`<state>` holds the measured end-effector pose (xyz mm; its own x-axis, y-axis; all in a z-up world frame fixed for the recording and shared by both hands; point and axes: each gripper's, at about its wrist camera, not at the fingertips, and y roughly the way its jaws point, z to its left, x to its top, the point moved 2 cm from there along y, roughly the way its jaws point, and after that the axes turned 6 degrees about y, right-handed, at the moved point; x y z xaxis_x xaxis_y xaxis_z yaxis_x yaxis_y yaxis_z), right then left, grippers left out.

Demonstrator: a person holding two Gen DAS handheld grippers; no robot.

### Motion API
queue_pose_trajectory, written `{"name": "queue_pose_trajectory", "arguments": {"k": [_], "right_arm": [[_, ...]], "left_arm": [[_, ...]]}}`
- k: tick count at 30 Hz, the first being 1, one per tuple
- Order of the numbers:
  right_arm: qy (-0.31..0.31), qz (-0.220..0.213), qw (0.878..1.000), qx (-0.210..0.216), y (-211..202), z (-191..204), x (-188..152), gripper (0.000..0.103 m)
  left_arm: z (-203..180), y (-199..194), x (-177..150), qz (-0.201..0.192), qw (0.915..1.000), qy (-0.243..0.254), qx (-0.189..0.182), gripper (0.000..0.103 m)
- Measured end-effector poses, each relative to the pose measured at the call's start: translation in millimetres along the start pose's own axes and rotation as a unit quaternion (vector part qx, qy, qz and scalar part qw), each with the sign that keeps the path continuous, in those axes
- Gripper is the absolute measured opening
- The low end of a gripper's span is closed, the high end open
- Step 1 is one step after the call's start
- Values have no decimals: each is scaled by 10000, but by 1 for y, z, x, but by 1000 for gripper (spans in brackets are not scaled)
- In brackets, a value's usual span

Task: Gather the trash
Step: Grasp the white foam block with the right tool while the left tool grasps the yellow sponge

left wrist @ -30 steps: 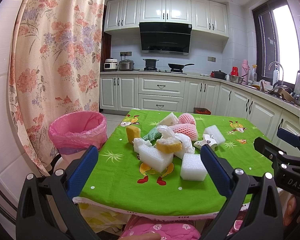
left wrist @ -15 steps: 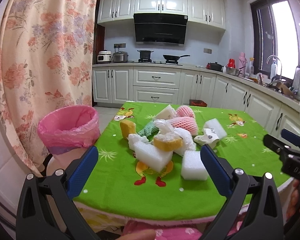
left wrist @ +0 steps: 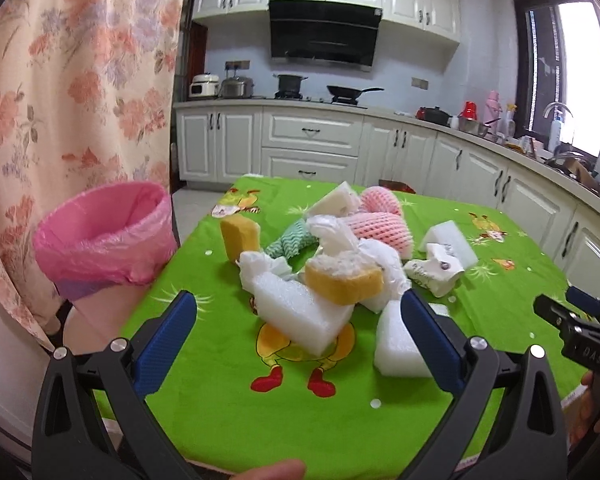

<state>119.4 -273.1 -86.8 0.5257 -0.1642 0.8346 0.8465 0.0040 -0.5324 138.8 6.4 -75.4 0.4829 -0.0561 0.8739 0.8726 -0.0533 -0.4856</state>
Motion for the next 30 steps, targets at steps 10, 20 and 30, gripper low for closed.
{"name": "queue_pose_trajectory", "arguments": {"k": [10, 20, 30], "right_arm": [[-119, 258, 9978, 602, 20, 26, -10, 85], [-729, 771, 9895, 980, 53, 100, -29, 85], [-807, 1160, 9869, 782, 91, 117, -40, 82]], "left_arm": [[17, 34, -16, 312, 9989, -100, 342, 98], [75, 52, -35, 690, 9941, -485, 683, 98], [63, 66, -30, 618, 9958, -127, 657, 98]]}}
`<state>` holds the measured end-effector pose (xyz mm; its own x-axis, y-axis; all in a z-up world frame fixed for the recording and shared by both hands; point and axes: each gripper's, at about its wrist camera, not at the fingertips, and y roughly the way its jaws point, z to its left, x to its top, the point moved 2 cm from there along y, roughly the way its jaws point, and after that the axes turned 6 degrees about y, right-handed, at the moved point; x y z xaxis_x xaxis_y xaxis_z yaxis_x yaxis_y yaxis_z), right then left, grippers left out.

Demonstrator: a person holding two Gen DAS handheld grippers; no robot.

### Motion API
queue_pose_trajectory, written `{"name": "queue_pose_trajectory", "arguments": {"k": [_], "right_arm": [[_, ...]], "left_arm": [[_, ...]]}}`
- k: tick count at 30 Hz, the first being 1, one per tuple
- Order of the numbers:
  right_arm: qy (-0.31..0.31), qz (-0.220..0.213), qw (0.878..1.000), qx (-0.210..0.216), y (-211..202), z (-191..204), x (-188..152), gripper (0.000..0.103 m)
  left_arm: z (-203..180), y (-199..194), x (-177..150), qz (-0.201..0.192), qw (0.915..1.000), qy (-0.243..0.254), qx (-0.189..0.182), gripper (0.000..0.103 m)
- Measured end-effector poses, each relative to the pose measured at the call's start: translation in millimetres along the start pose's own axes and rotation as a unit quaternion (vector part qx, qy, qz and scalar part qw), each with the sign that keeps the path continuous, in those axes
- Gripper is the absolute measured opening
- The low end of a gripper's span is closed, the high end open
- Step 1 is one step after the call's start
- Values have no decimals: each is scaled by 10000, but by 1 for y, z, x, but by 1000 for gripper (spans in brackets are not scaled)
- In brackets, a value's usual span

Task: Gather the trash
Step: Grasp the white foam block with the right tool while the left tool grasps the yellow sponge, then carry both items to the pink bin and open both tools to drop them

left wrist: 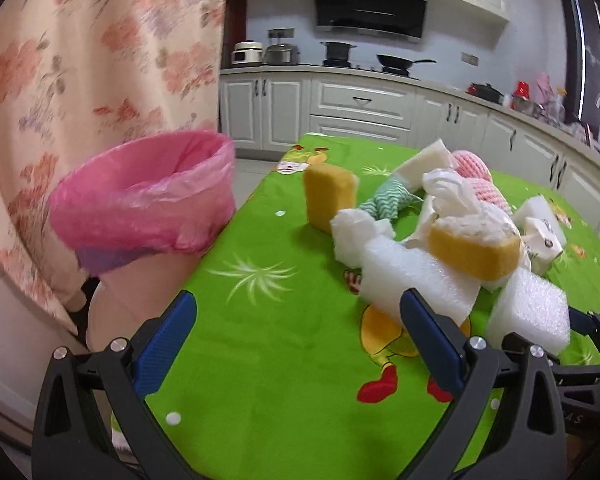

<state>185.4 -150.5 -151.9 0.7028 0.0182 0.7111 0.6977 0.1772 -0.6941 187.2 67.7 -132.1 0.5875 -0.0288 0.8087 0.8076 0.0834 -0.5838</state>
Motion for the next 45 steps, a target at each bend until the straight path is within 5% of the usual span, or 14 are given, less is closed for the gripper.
{"name": "queue_pose_trajectory", "arguments": {"k": [1, 7, 15, 19, 25, 27, 32, 45], "right_arm": [[46, -9, 10000, 51, 0, -3, -1, 75], [313, -305, 9990, 89, -11, -29, -1, 70], [846, -642, 9943, -115, -39, -67, -6, 70], [970, -844, 9915, -218, -51, -81, -6, 70], [1040, -929, 9898, -284, -57, -90, -7, 70], [1053, -923, 9898, -279, -57, -92, -8, 70], [974, -987, 9900, -272, -60, -88, -7, 70], [537, -1072, 9928, -39, -67, -49, -3, 70]], "left_arm": [[-3, 2, 0, 46, 10000, -9, -50, 98], [-21, 3, 8, 82, 9991, -155, -379, 98], [-81, -5, 29, -294, 9967, 353, -667, 98], [-111, 3, 36, -416, 9954, 687, -528, 95], [-134, 22, 38, -416, 9938, 910, -490, 74], [-139, 24, 35, -458, 9921, 1045, -518, 53], [-133, 7, 27, -678, 9905, 943, -738, 44], [-71, -56, 15, -950, 9893, 373, -1038, 43]]}}
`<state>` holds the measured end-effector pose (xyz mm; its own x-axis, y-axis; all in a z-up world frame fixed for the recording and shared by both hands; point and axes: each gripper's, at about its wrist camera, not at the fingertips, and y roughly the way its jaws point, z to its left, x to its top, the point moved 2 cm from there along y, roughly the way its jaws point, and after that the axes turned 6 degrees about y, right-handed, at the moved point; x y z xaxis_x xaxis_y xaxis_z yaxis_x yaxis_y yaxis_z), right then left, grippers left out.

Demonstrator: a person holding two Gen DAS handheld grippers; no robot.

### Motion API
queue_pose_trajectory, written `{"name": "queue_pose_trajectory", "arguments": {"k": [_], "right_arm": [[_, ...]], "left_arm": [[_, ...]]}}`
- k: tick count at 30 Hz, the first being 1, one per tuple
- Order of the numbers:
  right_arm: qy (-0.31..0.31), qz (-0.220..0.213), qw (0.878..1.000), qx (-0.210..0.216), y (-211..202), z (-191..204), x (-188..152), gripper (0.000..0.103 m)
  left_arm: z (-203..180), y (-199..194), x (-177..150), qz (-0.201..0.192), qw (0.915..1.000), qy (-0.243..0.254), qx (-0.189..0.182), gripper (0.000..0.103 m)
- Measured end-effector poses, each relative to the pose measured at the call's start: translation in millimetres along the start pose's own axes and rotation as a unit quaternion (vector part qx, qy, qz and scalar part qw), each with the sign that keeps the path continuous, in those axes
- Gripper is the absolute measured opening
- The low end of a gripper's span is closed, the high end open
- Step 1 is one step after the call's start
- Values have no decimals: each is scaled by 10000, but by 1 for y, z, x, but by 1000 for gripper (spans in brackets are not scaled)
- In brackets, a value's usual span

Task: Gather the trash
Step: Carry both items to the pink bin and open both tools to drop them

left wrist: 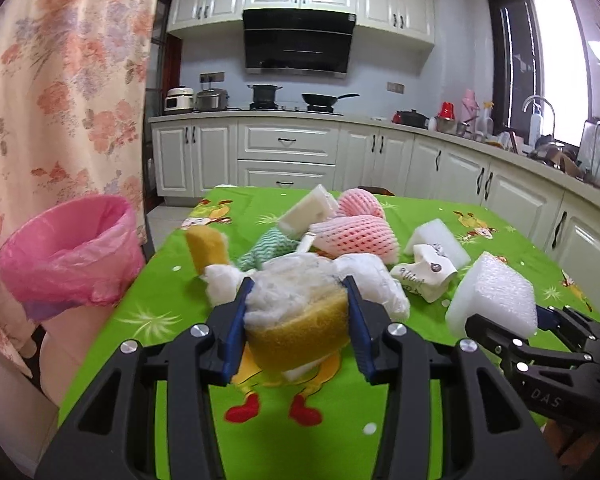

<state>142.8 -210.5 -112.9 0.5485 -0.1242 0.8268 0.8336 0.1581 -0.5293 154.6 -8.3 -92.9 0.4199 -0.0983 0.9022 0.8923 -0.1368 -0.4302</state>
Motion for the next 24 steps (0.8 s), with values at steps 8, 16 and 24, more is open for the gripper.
{"name": "queue_pose_trajectory", "arguments": {"k": [8, 16, 24], "right_arm": [[-493, -18, 9981, 357, 2, 44, 6, 70], [-1028, 0, 9918, 761, 12, 97, 16, 70], [-1310, -134, 9826, 1311, 19, 151, 43, 70]], "left_arm": [[31, -28, -11, -79, 9989, 38, 462, 43], [77, -43, -16, -86, 9950, -161, 980, 43], [128, -58, -9, -137, 9876, -435, 1502, 43]]}}
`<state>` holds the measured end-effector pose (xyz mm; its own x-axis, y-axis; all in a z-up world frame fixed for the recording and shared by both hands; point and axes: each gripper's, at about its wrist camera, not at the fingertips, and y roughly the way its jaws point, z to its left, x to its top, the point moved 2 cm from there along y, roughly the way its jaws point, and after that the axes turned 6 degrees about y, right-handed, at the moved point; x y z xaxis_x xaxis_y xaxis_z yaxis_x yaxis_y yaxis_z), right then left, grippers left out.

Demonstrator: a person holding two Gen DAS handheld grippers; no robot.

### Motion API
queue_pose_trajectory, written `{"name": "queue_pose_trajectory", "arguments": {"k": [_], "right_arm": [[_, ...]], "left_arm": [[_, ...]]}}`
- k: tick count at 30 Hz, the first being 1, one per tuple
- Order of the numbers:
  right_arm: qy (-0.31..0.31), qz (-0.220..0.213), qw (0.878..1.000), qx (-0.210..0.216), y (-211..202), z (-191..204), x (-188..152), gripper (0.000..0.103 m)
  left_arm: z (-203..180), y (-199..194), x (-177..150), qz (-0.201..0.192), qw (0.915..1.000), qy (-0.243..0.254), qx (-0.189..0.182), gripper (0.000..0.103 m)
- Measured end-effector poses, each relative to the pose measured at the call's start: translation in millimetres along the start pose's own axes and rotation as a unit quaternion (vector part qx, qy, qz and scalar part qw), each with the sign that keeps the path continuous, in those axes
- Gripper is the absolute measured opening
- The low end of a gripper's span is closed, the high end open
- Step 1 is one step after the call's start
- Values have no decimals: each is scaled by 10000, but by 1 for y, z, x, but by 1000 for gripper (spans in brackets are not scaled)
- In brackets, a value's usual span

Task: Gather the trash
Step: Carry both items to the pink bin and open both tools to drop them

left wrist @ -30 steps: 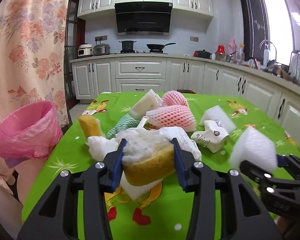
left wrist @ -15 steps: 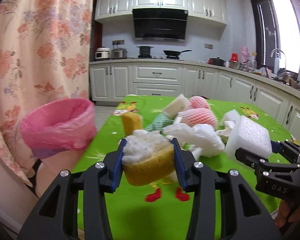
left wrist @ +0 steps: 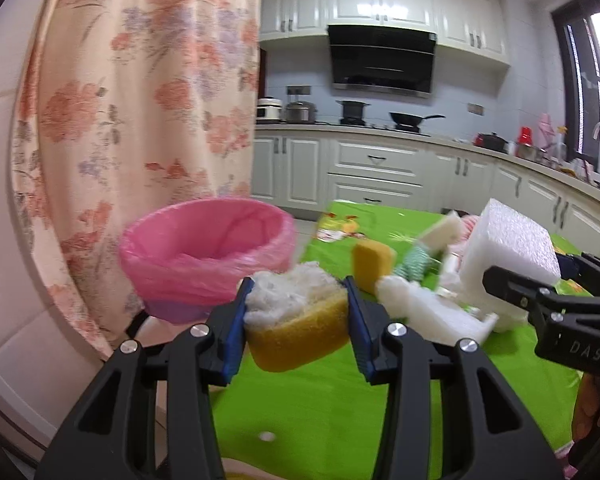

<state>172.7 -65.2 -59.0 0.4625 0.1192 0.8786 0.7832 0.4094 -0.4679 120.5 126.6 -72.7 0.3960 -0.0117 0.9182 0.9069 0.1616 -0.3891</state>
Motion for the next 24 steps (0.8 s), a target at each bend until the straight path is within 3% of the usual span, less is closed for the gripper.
{"name": "queue_pose_trajectory", "arguments": {"k": [11, 24], "right_arm": [[-529, 44, 9943, 923, 71, 63, 60, 70], [-766, 481, 9852, 1454, 179, 115, 100, 71]], "left_arm": [[71, 34, 42, 5, 9974, -214, 681, 43], [155, 134, 51, 544, 9922, -782, 804, 44]]}}
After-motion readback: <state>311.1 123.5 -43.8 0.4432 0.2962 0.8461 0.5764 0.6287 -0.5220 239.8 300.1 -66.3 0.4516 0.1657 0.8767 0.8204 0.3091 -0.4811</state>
